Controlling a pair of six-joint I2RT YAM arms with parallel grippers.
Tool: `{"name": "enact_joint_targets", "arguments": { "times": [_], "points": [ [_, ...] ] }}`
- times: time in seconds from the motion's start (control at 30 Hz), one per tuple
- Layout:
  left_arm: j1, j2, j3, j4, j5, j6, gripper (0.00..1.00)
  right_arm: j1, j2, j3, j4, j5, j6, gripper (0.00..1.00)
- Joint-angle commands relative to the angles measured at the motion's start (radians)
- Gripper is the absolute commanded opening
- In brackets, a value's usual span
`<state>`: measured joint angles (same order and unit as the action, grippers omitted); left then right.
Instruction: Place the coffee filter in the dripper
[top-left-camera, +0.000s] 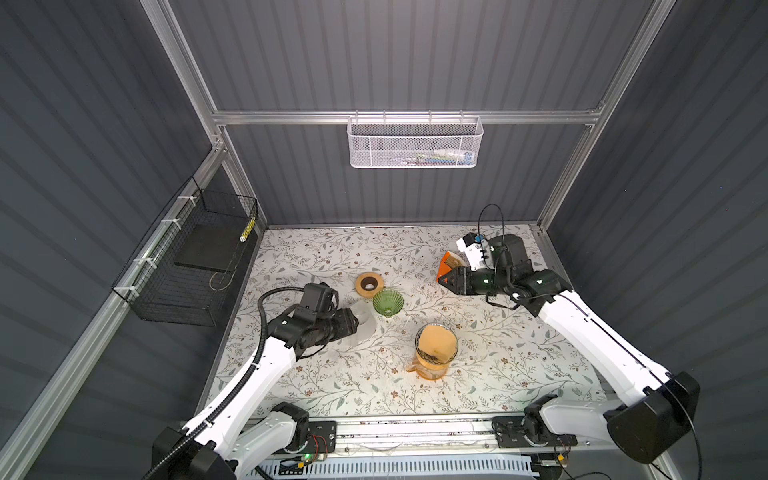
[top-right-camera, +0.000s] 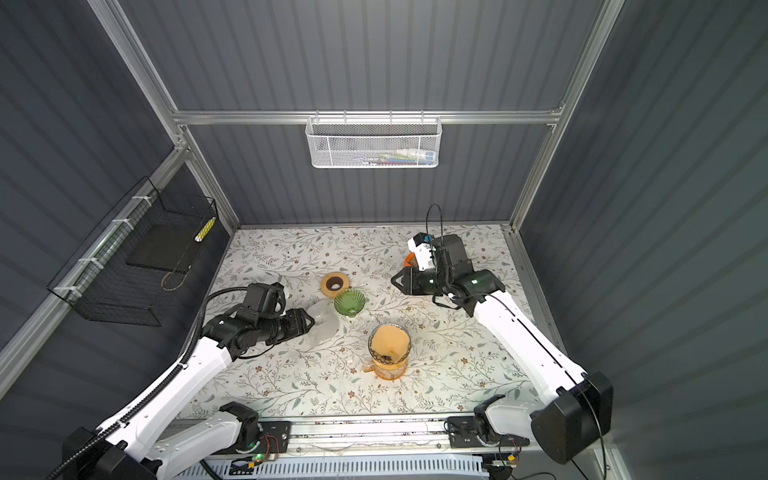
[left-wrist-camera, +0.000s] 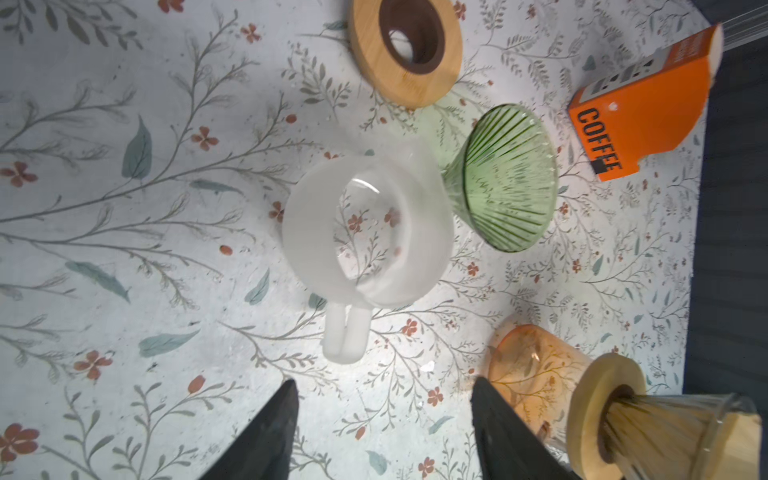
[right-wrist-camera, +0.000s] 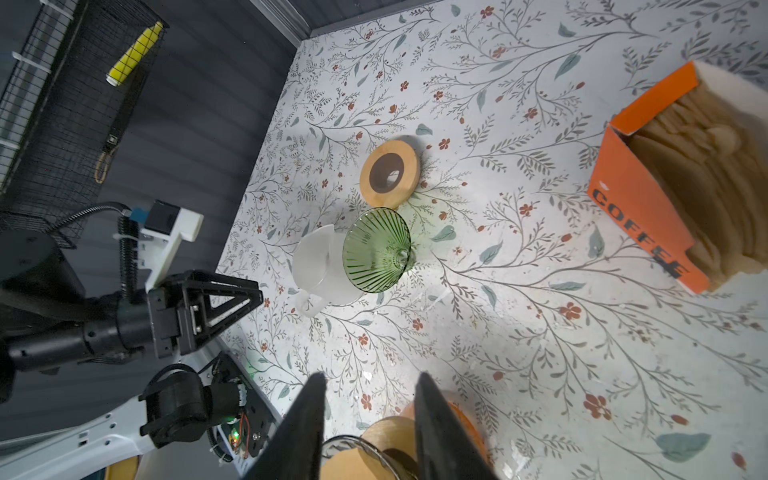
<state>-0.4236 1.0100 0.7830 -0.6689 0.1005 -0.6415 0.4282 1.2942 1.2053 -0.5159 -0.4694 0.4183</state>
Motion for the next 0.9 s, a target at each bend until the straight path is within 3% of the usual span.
{"name": "enact_joint_targets", "arguments": {
  "times": [0.0, 0.17, 0.3, 0.53, 0.87],
  "points": [
    [0.006, -0.039, -0.03, -0.015, -0.026, -0.007, 0.63, -0.037, 0.03, 0.055, 0.056, -0.119, 0.003, 0.42],
    [0.005, -0.063, -0.086, 0.019, -0.027, -0.001, 0.55, -0.066, 0.102, 0.089, 0.075, -0.212, 0.021, 0.41],
    [-0.006, -0.012, -0.109, 0.078, -0.019, 0.035, 0.52, -0.072, 0.111, 0.111, 0.061, -0.22, 0.019, 0.4],
    [-0.167, 0.174, -0.014, 0.077, -0.224, 0.123, 0.48, -0.071, 0.078, 0.038, 0.122, -0.218, 0.036, 0.4],
    [-0.17, 0.22, -0.042, 0.123, -0.284, 0.132, 0.43, -0.069, 0.033, 0.009, 0.105, -0.185, 0.038, 0.38]
  ]
}}
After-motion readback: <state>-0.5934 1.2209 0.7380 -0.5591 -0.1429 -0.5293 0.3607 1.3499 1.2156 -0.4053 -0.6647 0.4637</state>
